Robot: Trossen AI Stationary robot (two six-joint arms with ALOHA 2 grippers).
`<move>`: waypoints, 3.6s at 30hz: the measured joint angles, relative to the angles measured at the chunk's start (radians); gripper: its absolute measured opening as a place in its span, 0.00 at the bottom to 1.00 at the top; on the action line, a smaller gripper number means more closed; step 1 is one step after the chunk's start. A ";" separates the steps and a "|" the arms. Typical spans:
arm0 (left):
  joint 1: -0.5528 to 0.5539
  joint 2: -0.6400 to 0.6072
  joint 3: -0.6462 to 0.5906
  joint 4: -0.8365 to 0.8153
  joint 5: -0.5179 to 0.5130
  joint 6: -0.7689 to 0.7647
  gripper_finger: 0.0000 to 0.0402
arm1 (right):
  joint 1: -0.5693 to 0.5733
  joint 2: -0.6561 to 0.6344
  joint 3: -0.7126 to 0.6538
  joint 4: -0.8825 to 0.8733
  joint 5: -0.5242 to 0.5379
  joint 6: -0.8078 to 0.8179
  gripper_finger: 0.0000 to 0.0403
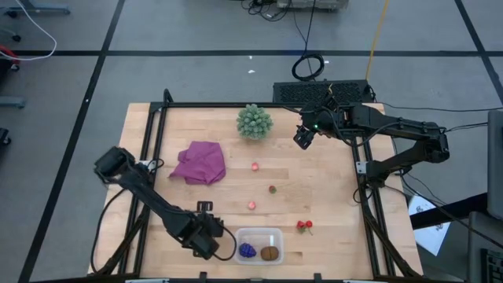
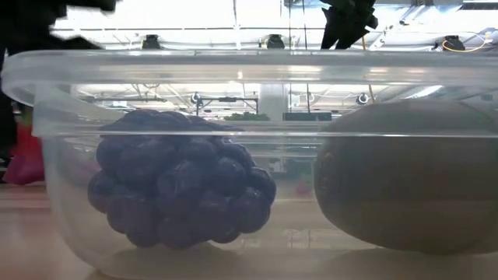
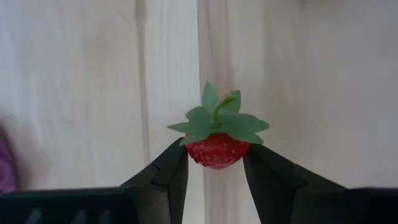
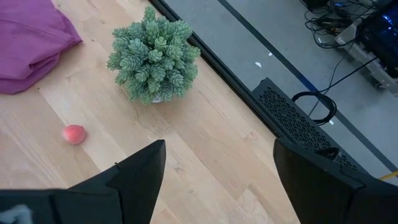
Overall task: Pick and placing Produce into tupperware
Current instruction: Put the bottom left red strawberry into the transparent container
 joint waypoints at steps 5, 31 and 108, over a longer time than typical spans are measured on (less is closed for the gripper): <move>0.003 -0.088 0.001 0.000 -0.011 -0.014 0.36 | -0.005 0.000 0.000 0.001 0.000 -0.005 0.72; 0.136 0.069 0.344 -0.025 0.103 0.134 0.33 | -0.146 0.000 0.000 0.011 0.001 -0.083 0.72; 0.202 0.500 0.702 -0.050 0.243 0.156 0.41 | -0.340 0.000 0.000 -0.058 -0.003 -0.158 0.72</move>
